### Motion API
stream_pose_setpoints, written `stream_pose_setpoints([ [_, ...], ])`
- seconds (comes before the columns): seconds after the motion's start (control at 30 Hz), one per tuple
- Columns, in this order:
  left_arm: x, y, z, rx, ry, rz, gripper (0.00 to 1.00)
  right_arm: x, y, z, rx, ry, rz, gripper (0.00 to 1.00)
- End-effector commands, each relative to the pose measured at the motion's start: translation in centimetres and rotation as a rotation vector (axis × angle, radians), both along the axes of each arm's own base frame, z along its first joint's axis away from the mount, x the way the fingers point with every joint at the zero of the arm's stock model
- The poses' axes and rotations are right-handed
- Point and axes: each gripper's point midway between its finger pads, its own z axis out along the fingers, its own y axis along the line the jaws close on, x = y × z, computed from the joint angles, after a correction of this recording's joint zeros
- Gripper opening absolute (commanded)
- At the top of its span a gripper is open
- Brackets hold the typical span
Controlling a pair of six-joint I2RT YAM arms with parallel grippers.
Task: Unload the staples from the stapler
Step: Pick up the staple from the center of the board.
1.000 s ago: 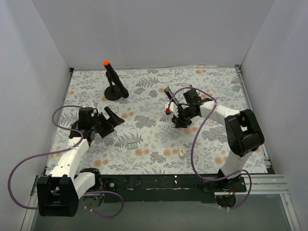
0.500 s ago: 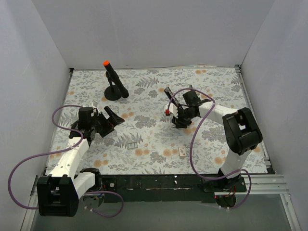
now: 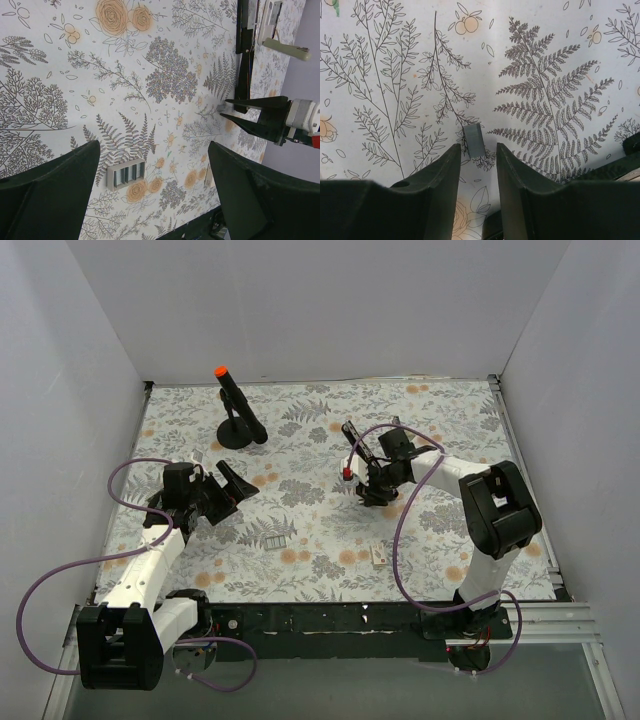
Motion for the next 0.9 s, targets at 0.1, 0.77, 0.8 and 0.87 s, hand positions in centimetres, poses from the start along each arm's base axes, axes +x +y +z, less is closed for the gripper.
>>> stream_pose_setpoints([
  [0.1,-0.1,-0.3,0.1,-0.001,-0.015,-0.020,0.90,0.1,0.2,-0.7,-0.028,0.008,0.020,0.36],
  [0.77,-0.2,-0.3,0.5,-0.002,-0.030,-0.020,0.90,-0.6,0.8,0.6,0.015,0.035,-0.003,0.17],
  [0.8,-0.2,-0.3,0.6,-0.001,-0.034,-0.022,0.90,-0.7,1.1,0.9,0.032,0.042,-0.003,0.17],
  [0.87,-0.2,-0.3,0.6,-0.002,-0.037,-0.023,0.90,-0.6,1.4,1.4,0.052,0.038,-0.007,0.16],
])
